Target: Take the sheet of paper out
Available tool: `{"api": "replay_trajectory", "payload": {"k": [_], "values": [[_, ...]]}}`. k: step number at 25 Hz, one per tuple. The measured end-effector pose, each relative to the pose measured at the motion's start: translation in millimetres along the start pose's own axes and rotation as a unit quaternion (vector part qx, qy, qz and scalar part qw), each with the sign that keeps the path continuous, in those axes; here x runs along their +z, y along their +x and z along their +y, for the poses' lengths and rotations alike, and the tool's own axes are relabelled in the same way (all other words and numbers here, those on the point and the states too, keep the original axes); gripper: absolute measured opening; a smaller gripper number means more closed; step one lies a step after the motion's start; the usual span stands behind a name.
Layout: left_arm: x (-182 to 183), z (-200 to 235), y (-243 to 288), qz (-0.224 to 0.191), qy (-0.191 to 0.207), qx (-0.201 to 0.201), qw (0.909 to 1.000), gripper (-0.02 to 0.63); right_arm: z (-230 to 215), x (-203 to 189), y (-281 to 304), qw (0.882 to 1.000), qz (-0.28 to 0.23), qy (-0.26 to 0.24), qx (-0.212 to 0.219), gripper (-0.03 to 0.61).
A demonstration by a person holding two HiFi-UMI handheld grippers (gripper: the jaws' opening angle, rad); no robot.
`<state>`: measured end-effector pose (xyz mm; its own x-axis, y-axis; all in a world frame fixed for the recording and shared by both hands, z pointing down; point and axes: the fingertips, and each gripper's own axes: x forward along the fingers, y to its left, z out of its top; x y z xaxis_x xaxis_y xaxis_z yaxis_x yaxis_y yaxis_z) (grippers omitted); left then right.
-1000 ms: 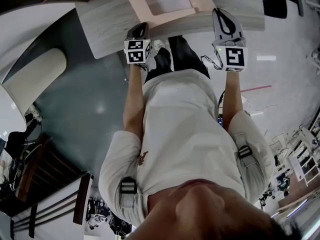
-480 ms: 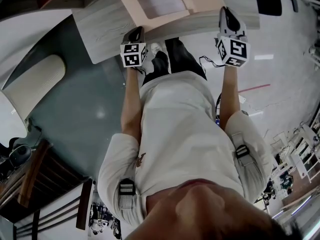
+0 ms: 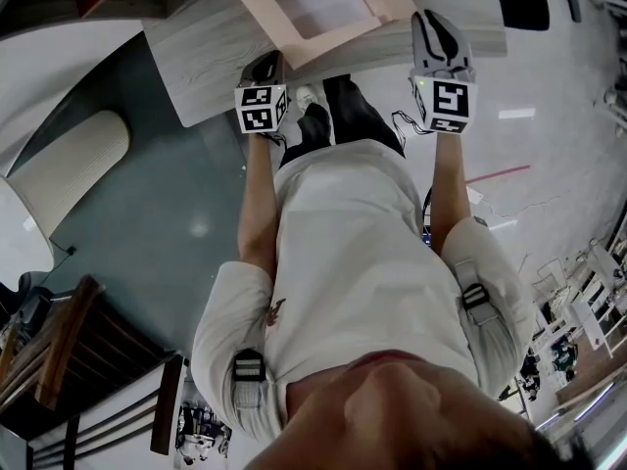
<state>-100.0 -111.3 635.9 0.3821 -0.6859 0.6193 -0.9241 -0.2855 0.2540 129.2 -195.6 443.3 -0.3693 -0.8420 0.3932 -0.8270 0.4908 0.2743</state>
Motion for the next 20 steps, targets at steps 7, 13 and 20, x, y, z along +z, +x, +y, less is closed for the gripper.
{"api": "replay_trajectory", "payload": {"k": [7, 13, 20], "values": [[15.2, -7.1, -2.9, -0.016, 0.005, -0.009, 0.9998, 0.023, 15.0, 18.9, -9.6, 1.0, -0.019, -0.017, 0.018, 0.109], [24.1, -9.9, -6.3, -0.032, 0.005, -0.014, 0.9994, 0.023, 34.3, 57.9, -23.8, 0.996, -0.076, -0.031, 0.028, 0.109], [30.9, -9.5, -2.9, -0.039, 0.003, -0.016, 0.9991, 0.023, 91.4, 81.7, -27.6, 0.986, -0.089, -0.08, 0.116, 0.107]]}}
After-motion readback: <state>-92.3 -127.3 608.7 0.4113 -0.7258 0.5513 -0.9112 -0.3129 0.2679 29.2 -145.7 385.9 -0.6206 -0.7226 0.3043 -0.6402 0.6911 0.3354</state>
